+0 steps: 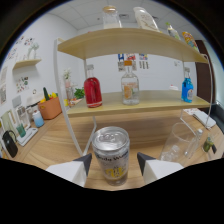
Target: Make me a cup of Mojito.
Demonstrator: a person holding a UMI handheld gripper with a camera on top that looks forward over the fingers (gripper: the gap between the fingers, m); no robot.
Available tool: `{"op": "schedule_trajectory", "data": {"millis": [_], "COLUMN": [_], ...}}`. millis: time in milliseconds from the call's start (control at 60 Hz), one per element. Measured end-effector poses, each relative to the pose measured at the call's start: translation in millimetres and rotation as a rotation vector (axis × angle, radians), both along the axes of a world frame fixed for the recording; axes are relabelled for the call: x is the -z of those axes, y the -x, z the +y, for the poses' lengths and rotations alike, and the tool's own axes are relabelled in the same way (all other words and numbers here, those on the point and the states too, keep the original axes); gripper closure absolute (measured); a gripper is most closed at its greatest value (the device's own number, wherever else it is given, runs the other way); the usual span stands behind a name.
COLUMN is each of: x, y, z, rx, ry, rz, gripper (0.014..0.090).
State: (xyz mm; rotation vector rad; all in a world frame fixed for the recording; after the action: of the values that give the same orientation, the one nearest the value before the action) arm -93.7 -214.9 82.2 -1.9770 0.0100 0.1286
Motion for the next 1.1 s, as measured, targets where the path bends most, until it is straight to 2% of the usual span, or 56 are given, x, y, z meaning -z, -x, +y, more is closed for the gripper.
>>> {"op": "schedule_trajectory", "data": {"millis": [83, 200, 400, 783, 900, 1100], "x": [-23.2, -70.3, -106.7, -55.5, -43.2, -42.4], "y": [0.9, 0.2, -27.0, -111.8, -123.9, -128.9], "z": [-11.3, -31.3, -73.9, -119.6, -129.6, -134.2], "rx": [-0.009, -0.008, 0.047, 0.092, 0.083, 0.068], "ry": [0.01, -0.017, 0.03, 0.207, 0.239, 0.24], "rz": [0.005, 0.062, 0.062, -0.084, -0.104, -0.106], "gripper": [0.0197, 0.0196, 0.0196, 0.0199, 0.02, 0.0197]}}
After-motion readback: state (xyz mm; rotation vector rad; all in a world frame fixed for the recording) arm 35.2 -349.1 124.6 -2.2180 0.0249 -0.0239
